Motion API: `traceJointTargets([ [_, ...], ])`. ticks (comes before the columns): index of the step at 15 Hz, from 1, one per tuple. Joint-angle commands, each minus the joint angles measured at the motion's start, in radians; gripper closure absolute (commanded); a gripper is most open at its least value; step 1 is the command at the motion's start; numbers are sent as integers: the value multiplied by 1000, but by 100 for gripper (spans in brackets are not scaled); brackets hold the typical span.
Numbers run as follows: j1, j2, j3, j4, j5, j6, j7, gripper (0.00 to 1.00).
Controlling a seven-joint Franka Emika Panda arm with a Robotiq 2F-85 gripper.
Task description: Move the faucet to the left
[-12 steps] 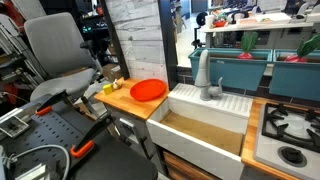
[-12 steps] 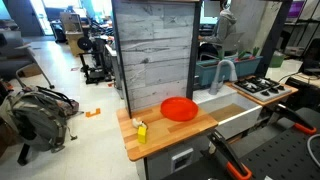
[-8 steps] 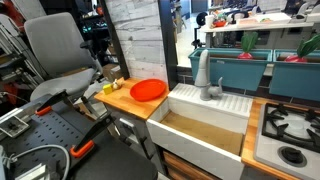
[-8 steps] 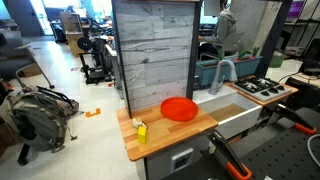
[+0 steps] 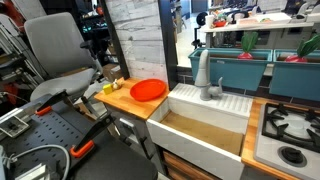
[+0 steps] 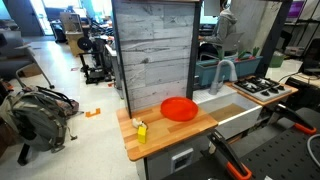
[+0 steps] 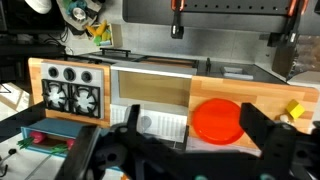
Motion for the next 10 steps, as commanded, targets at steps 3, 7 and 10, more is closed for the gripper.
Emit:
traceJointTargets([
  [3, -12, 124, -74, 82, 21, 114, -31, 0],
  [7, -17, 254, -121, 153, 40, 224, -80, 0],
  [10, -29, 368, -150, 218, 79, 299, -139, 0],
])
